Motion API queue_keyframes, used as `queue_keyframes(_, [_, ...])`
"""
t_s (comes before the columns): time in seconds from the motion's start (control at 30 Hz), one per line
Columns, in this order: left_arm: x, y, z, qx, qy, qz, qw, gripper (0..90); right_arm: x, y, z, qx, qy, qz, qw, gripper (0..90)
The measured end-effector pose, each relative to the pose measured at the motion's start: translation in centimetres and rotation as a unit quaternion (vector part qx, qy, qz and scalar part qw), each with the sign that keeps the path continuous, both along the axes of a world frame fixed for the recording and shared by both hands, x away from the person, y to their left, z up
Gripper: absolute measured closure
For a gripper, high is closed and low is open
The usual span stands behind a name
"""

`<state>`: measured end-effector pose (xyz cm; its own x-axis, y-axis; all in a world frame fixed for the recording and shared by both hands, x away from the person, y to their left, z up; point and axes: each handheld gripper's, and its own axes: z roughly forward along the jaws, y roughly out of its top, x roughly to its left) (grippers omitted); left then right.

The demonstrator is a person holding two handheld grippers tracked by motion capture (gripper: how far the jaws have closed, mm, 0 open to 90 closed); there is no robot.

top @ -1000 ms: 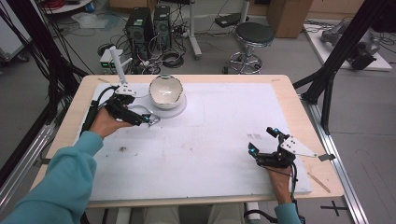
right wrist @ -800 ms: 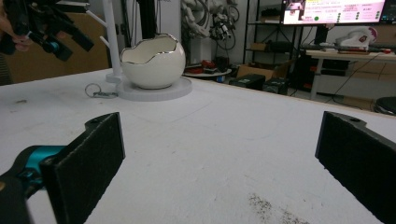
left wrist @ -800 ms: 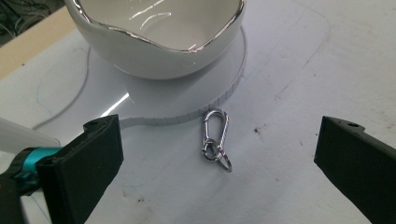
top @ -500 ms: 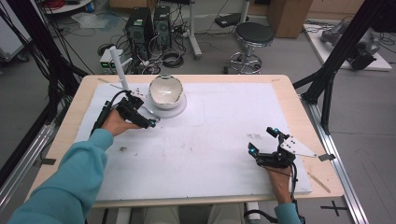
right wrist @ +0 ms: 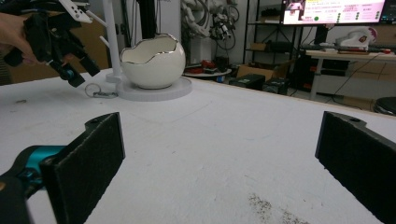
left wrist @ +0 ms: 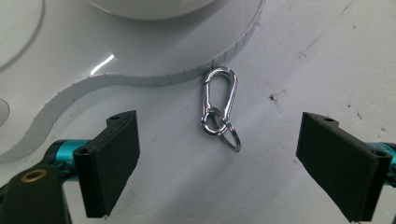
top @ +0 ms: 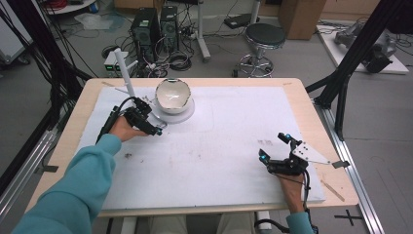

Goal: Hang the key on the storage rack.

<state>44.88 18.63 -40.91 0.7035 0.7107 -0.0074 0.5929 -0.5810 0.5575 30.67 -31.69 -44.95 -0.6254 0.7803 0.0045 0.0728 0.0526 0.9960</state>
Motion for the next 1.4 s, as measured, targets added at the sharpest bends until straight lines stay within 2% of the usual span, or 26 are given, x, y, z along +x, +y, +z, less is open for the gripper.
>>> queue_keyframes(0.13, [0.08,-0.2,-0.23,0.006,0.012,0.004,0.9999,19.5,0.01,0.0,0.0,0.0,-0.001,0.001,1.0,0.6])
queue_keyframes(0.37, [0.15,-0.39,-0.41,0.015,0.018,0.003,0.9997,30.5,0.01,0.0,0.0,0.0,-0.001,0.001,1.0,0.6])
queue_keyframes(0.4, [0.16,-0.42,-0.41,0.017,0.018,0.004,0.9997,36.0,0.0,0.0,0.0,0.0,0.0,0.0,1.0,0.6])
queue_keyframes(0.5, [0.16,-0.47,-0.41,0.015,0.018,0.006,0.9997,41.7,-0.01,-0.01,0.0,0.0,0.001,0.0,1.0,0.6])
queue_keyframes(0.77, [0.14,-0.63,-0.48,0.019,0.02,-0.001,0.9996,52.4,0.0,0.0,0.0,0.001,0.001,0.0,1.0,0.6])
queue_keyframes(1.0, [0.15,-0.77,-0.59,0.019,0.025,-0.005,0.9995,65.7,0.01,-0.01,0.0,0.001,0.001,0.001,1.0,0.6])
queue_keyframes(1.27, [0.18,-0.8,-0.6,0.018,0.025,-0.005,0.9995,75.6,0.03,-0.04,-0.01,0.001,0.001,0.002,1.0,0.6])
queue_keyframes(1.4, [0.19,-0.75,-0.61,0.021,0.026,-0.005,0.9994,77.8,0.02,-0.04,-0.01,0.0,0.002,0.001,1.0,0.6])
